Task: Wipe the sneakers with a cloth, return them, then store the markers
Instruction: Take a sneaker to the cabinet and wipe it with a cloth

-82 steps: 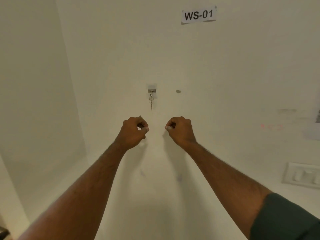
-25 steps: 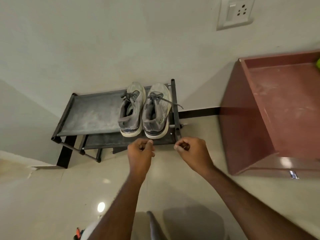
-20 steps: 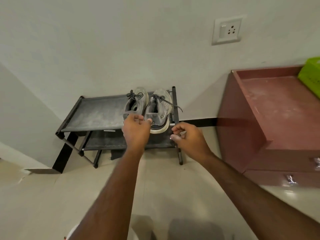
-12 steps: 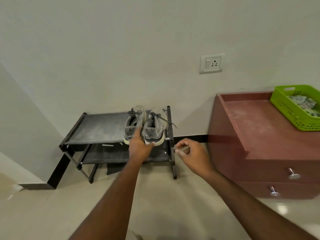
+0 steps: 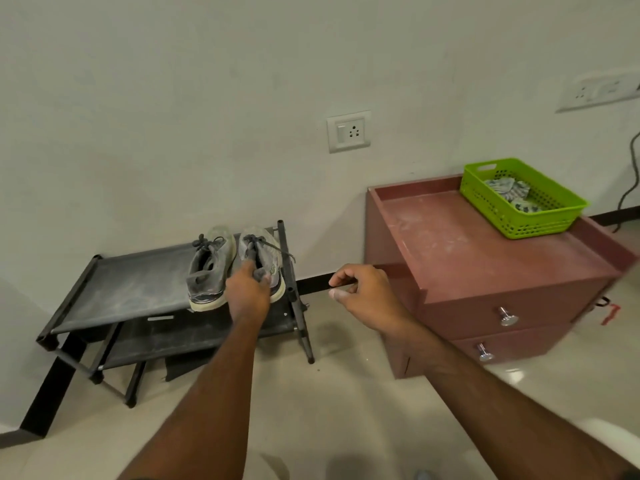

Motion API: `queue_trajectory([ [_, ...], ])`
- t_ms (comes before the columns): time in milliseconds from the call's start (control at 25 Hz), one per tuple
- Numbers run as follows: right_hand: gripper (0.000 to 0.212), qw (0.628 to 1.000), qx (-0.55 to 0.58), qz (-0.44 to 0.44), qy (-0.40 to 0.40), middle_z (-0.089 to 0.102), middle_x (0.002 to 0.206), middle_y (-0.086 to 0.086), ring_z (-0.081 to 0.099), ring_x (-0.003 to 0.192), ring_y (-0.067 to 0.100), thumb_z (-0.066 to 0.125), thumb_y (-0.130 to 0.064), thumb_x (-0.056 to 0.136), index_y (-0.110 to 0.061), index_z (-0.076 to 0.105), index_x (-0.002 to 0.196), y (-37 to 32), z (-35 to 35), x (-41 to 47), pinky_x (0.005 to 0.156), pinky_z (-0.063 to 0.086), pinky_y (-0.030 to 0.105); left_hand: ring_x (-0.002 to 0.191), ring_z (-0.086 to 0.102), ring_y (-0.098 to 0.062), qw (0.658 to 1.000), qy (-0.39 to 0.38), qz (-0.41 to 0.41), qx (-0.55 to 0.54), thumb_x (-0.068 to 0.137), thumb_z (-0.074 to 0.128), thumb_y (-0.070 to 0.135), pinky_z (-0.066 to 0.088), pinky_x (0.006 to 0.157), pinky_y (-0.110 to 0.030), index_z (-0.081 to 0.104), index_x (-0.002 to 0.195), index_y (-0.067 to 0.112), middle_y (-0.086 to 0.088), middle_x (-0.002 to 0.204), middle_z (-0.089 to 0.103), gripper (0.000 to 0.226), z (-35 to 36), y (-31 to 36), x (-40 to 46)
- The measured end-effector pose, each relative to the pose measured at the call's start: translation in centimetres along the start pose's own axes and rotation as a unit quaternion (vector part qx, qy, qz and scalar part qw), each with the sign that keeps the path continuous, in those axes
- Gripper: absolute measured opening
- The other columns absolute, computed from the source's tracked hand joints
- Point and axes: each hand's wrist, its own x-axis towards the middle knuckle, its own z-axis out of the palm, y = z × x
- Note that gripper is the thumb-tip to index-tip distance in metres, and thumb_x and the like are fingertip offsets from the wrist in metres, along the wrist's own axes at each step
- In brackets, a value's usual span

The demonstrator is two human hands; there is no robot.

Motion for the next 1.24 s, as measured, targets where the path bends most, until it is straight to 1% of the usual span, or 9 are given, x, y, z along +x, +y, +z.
queue_trajectory([
  [200,0.012,0.998,-0.027,0.055,0.018,0.070,0.081,-0.011,0.065,0.076,0.004,0.079,-0.016,0.079,-0.024,0.072,0.083,2.3,-8.5,1.2,0.072,0.051,0.022,0.084,0.057,-0.020,0.992,-0.001,0.078,-0.096,0.091,0.070,0.017,0.042,0.072,-0.028,0.064,0.097,0.009,0.001,0.084,0.061,0.011,0.8,6.4,-4.3],
  [440,0.017,0.982,-0.033,0.160,0.099,0.065,0.075,-0.004,0.062,0.072,0.016,0.066,-0.002,0.082,-0.018,0.071,0.087,8.7,-19.3,-2.1,0.070,0.048,0.025,0.053,0.046,0.000,0.968,-0.093,0.178,-0.153,0.082,0.077,0.016,0.036,0.051,-0.014,0.045,0.066,0.011,0.006,0.058,0.048,0.036,6.8,17.6,-11.2],
  [600,0.017,0.965,0.014,0.221,0.139,0.068,0.080,0.000,0.061,0.070,0.015,0.062,-0.002,0.088,-0.014,0.072,0.096,12.2,-20.9,-3.2,0.062,0.047,0.023,0.068,0.060,-0.008,0.953,-0.152,0.201,-0.167,0.085,0.076,0.014,0.041,0.058,-0.007,0.068,0.092,0.008,0.005,0.073,0.062,0.012,12.3,19.4,-13.8],
  [680,0.017,0.960,0.035,0.227,0.158,0.072,0.086,0.000,0.063,0.072,0.012,0.064,-0.005,0.090,-0.020,0.072,0.094,13.2,-20.9,-2.4,0.063,0.050,0.023,0.077,0.065,-0.016,0.955,-0.163,0.189,-0.160,0.086,0.075,0.018,0.052,0.067,-0.017,0.069,0.106,0.011,-0.001,0.085,0.070,0.022,14.6,19.6,-13.9],
  [760,0.018,0.956,0.045,0.237,0.166,0.075,0.095,0.002,0.067,0.083,0.015,0.064,-0.007,0.090,-0.023,0.071,0.093,14.3,-20.7,-1.8,0.074,0.054,0.028,0.079,0.066,-0.024,0.956,-0.184,0.197,-0.116,0.086,0.073,0.021,0.054,0.067,-0.034,0.063,0.095,0.016,-0.006,0.083,0.069,0.015,16.9,19.4,-14.4],
  [840,0.020,0.955,0.042,0.249,0.158,0.075,0.096,0.002,0.068,0.088,0.017,0.062,-0.004,0.089,-0.020,0.072,0.095,15.2,-20.3,-1.6,0.070,0.053,0.025,0.078,0.063,-0.023,0.956,-0.217,0.189,-0.066,0.086,0.073,0.020,0.045,0.063,-0.030,0.059,0.090,0.016,-0.005,0.082,0.067,0.015,18.0,19.0,-14.8],
  [1040,0.019,0.948,0.077,0.268,0.152,0.066,0.073,-0.001,0.055,0.048,0.001,0.062,0.001,0.090,-0.010,0.073,0.100,16.1,-19.7,-2.3,0.040,0.037,0.011,0.086,0.069,-0.021,0.945,-0.273,0.177,-0.034,0.069,0.085,0.030,0.055,0.074,-0.031,0.069,0.106,0.023,0.000,0.096,0.072,0.041,17.6,17.9,-13.4],
  [1120,0.018,0.947,0.084,0.252,0.181,0.067,0.074,-0.004,0.055,0.055,0.002,0.066,-0.001,0.088,-0.014,0.074,0.097,16.6,-19.5,-2.1,0.049,0.040,0.016,0.085,0.069,-0.016,0.949,-0.258,0.178,-0.026,0.062,0.086,0.050,0.059,0.076,-0.035,0.067,0.112,0.027,0.009,0.094,0.067,0.057,16.4,17.6,-12.9],
  [1240,0.018,0.932,0.104,0.229,0.260,0.068,0.076,-0.006,0.062,0.068,0.009,0.066,-0.004,0.087,-0.021,0.071,0.088,16.9,-19.7,-1.4,0.065,0.051,0.023,0.069,0.066,-0.012,0.953,-0.194,0.232,-0.006,0.073,0.070,0.066,0.057,0.064,-0.034,0.068,0.084,0.023,0.010,0.076,0.068,0.045,15.3,18.9,-11.5],
])
